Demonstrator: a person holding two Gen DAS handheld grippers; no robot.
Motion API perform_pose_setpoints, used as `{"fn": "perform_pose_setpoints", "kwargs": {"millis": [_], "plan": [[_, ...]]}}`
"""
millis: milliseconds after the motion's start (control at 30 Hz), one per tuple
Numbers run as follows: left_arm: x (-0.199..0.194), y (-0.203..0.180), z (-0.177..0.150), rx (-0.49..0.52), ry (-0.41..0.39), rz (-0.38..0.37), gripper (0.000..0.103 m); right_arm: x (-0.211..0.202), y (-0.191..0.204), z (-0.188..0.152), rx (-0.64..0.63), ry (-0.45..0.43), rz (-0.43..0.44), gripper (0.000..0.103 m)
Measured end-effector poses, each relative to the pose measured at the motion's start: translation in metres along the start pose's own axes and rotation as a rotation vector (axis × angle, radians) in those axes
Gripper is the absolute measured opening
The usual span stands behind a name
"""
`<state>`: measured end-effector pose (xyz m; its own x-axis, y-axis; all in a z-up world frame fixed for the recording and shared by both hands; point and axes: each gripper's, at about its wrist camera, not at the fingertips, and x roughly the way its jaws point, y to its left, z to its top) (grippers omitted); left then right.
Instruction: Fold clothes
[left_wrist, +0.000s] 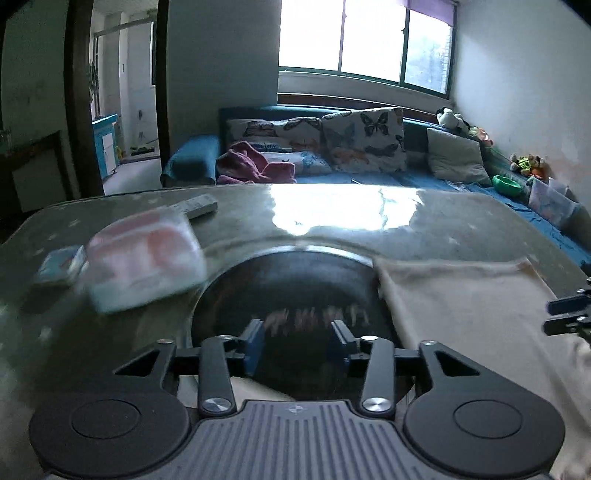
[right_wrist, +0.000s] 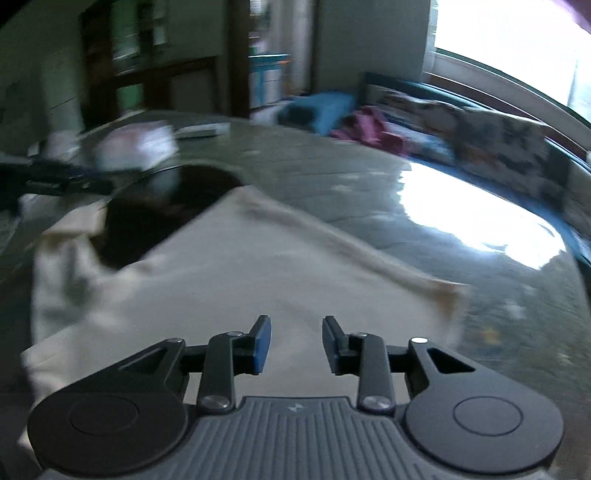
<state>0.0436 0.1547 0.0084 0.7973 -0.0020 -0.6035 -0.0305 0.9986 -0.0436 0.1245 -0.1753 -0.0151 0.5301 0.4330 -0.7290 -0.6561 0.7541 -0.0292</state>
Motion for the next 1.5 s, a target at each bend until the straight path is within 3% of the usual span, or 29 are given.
{"fn": "perform_pose_setpoints", "kwargs": {"millis": [200, 367, 500, 533, 700, 800, 933, 1200, 1267, 1300, 1333, 1433, 1500], "plan": [[-0.023, -0.008, -0.031, 0.066, -0.009, 0.033, 0.052, 0.003, 0.064, -0.001, -0.118, 0.009, 0.111, 0.034], [-0.014, -0.008, -0.047, 0.098, 0.011, 0.121, 0.051, 0.002, 0.102, -0.006, -0.210, 0.011, 0.144, 0.037], [-0.019, 0.012, -0.057, 0.019, 0.001, 0.181, 0.030, 0.005, 0.125, -0.009, -0.260, 0.014, 0.164, 0.040], [-0.022, 0.018, -0.059, -0.012, -0.003, 0.195, 0.020, 0.007, 0.131, -0.009, -0.278, 0.014, 0.165, 0.040], [-0.042, 0.056, -0.074, -0.269, -0.020, 0.281, 0.017, 0.008, 0.158, -0.014, -0.348, -0.004, 0.203, 0.040], [-0.054, 0.069, -0.080, -0.366, -0.030, 0.259, 0.020, 0.009, 0.166, -0.012, -0.354, 0.001, 0.228, 0.040], [-0.060, 0.063, -0.078, -0.373, -0.051, 0.214, 0.047, 0.013, 0.172, -0.010, -0.346, 0.001, 0.236, 0.042], [-0.053, 0.062, -0.072, -0.421, -0.060, 0.217, 0.051, 0.011, 0.183, -0.005, -0.355, -0.019, 0.260, 0.041], [-0.046, 0.063, -0.073, -0.421, -0.042, 0.233, 0.048, 0.012, 0.184, -0.004, -0.353, -0.015, 0.266, 0.042], [-0.044, 0.065, -0.074, -0.428, -0.035, 0.235, 0.039, 0.013, 0.184, -0.003, -0.351, -0.013, 0.268, 0.042], [-0.041, 0.065, -0.075, -0.436, -0.032, 0.237, 0.022, 0.014, 0.185, -0.003, -0.350, -0.011, 0.271, 0.042], [-0.037, 0.067, -0.077, -0.433, -0.041, 0.245, 0.004, 0.016, 0.186, -0.002, -0.347, -0.004, 0.279, 0.043], [-0.038, 0.068, -0.077, -0.437, -0.056, 0.243, 0.002, 0.017, 0.187, -0.001, -0.344, 0.000, 0.284, 0.044]]}}
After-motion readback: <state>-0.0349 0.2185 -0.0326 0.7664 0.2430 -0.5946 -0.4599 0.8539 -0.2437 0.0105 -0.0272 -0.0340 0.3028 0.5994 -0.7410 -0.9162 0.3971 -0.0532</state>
